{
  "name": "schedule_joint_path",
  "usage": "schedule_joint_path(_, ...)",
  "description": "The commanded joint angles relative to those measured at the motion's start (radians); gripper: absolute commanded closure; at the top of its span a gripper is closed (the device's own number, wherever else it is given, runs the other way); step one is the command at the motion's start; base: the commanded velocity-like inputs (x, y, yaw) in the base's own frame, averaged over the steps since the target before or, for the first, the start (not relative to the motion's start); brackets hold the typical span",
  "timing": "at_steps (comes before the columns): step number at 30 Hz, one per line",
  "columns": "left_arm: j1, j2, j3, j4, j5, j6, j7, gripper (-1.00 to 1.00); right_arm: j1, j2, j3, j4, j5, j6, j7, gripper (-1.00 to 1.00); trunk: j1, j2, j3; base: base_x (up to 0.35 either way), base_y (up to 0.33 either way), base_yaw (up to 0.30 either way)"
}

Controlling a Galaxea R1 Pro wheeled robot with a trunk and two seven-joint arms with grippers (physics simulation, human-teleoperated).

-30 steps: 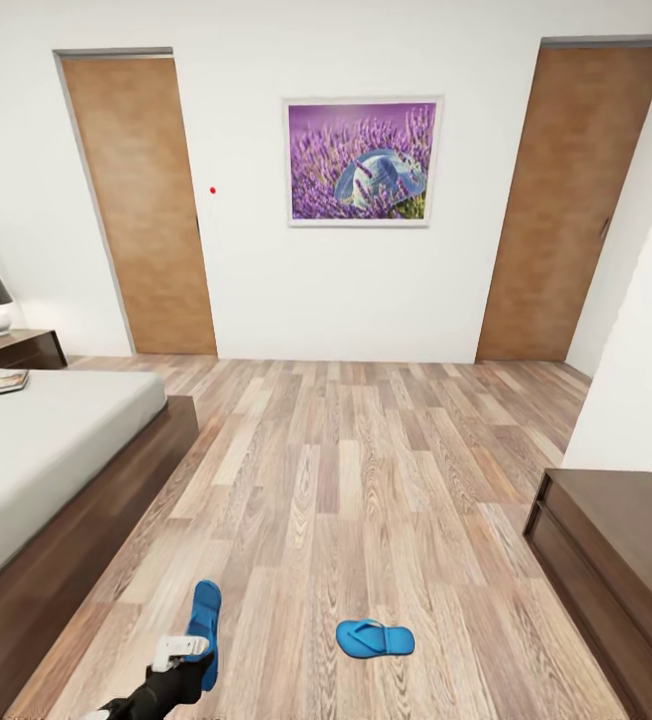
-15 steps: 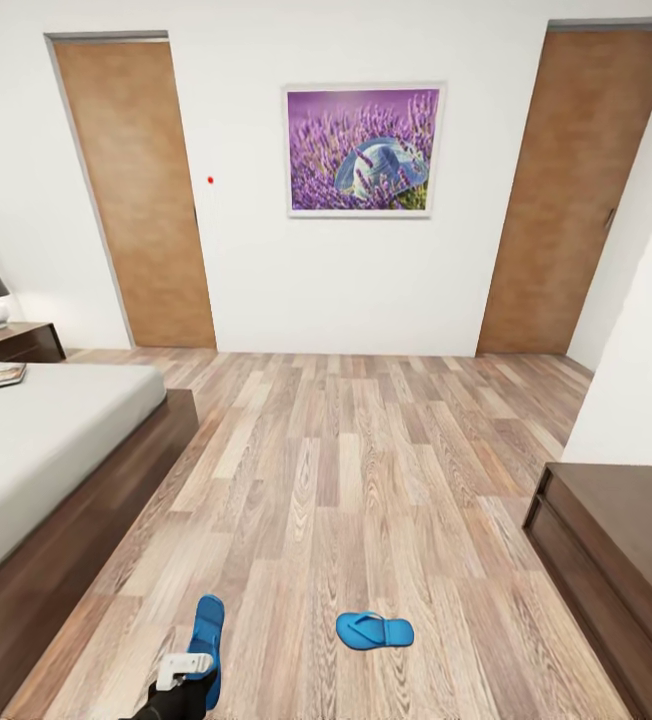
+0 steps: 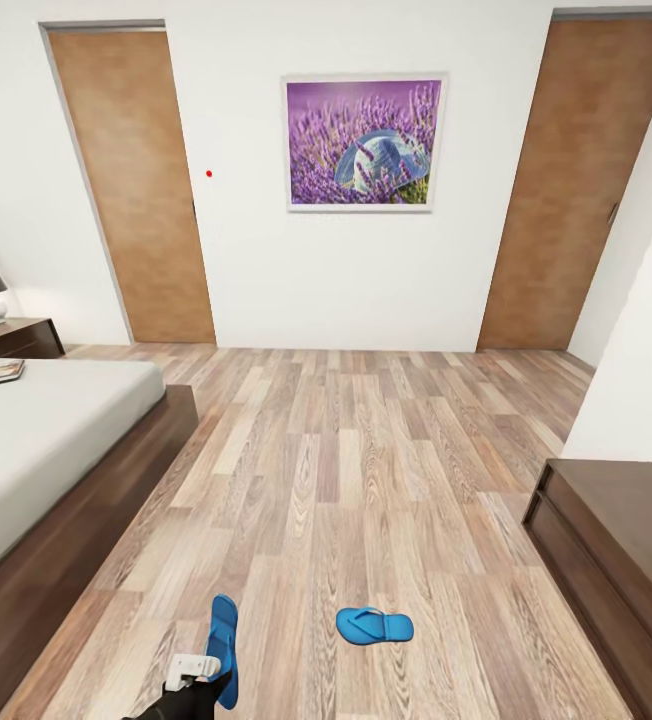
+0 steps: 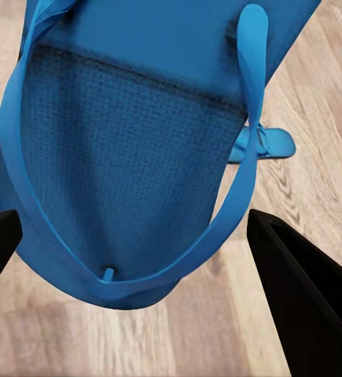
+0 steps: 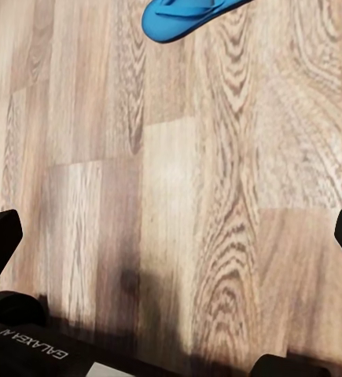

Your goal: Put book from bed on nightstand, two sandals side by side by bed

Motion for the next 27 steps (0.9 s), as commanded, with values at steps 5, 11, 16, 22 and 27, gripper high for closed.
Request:
schedule_joint_path(5, -0.001, -0.001, 0.007, 0.000, -0.011, -0.007, -0.008, 1.00, 0.000, 0.000, 0.001, 0.001, -0.006, 0.009, 0.004, -1.00, 0.000, 0.000, -0.001, 0.000, 0.000, 0.000)
schedule_joint_path(11, -0.001, -0.001, 0.008, 0.000, -0.011, -0.005, -0.008, 1.00, 0.000, 0.000, 0.002, 0.001, -0.007, 0.010, 0.004, -1.00, 0.000, 0.000, -0.001, 0.000, 0.000, 0.000)
schedule_joint_path(16, -0.001, -0.001, 0.009, 0.000, -0.011, -0.005, -0.008, 1.00, 0.000, 0.001, 0.002, 0.001, -0.006, 0.010, 0.004, -1.00, 0.000, 0.000, -0.001, 0.000, 0.000, 0.000)
schedule_joint_path(22, -0.001, -0.001, 0.009, 0.000, -0.010, -0.005, -0.007, 1.00, 0.000, 0.002, 0.003, 0.001, -0.006, 0.010, 0.004, -1.00, 0.000, 0.000, -0.001, 0.000, 0.000, 0.000)
schedule_joint_path(27, -0.001, -0.001, 0.009, 0.000, -0.009, -0.005, -0.008, 1.00, 0.000, 0.002, 0.003, 0.001, -0.006, 0.010, 0.004, -1.00, 0.000, 0.000, -0.001, 0.000, 0.000, 0.033)
